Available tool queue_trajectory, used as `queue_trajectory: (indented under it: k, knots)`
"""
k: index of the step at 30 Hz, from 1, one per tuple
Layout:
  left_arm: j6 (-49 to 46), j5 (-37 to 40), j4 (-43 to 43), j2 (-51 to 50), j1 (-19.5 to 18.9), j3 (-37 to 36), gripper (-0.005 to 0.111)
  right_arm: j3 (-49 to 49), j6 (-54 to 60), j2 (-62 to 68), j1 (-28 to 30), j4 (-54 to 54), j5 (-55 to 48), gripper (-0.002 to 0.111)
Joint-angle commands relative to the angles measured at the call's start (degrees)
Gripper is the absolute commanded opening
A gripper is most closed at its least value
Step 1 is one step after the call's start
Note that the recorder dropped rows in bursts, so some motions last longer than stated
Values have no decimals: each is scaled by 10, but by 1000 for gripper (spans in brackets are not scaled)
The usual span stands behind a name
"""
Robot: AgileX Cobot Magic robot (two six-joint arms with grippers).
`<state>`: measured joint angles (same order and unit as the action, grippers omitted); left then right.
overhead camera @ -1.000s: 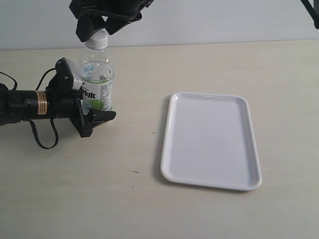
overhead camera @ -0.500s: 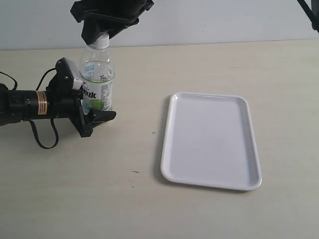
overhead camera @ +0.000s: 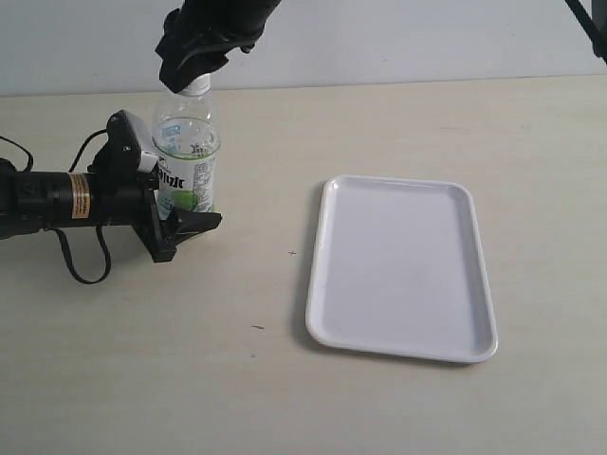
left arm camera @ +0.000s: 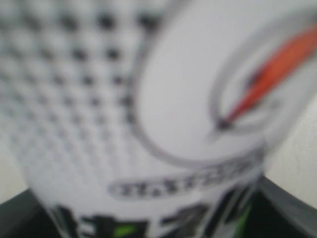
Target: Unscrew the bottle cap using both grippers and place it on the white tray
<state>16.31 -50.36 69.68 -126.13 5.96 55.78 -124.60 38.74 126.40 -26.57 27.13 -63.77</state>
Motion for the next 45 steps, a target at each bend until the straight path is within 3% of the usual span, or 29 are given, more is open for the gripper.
queue_trajectory:
  k: [1, 9, 17, 21, 28, 31, 33, 34, 36, 39, 45]
  knots:
    - [6, 18, 17, 1, 3, -4, 0, -3, 125, -1, -1, -6, -3, 0]
    - [6, 18, 17, 1, 3, -4, 0, -3, 330, -1, -1, -13, -14, 0]
    - [6, 17, 17, 1, 3, -4, 0, -3, 421, -1, -1, -24, -23, 0]
    - [6, 17, 17, 1, 3, -4, 0, -3, 419, -1, -1, -24, -33, 15]
    - [6, 17, 17, 1, 3, -4, 0, -3, 297, -5, -1, -16, -35, 64]
    - [6, 17, 17, 1, 3, -4, 0, -3, 222, -16, -1, -14, -33, 66]
    - [6, 17, 17, 1, 3, -4, 0, -3, 113, -27, -1, -14, -24, 66]
    - [6, 17, 17, 1, 3, -4, 0, -3, -14, -34, -1, -17, -6, 66]
    - [6, 17, 17, 1, 3, -4, 0, -3, -155, -34, -1, -18, 3, 66]
    - [6, 17, 17, 1, 3, -4, 0, -3, -230, -28, -1, -18, 12, 66]
    - [6, 17, 17, 1, 3, -4, 0, -3, -254, -25, -1, -38, 16, 66]
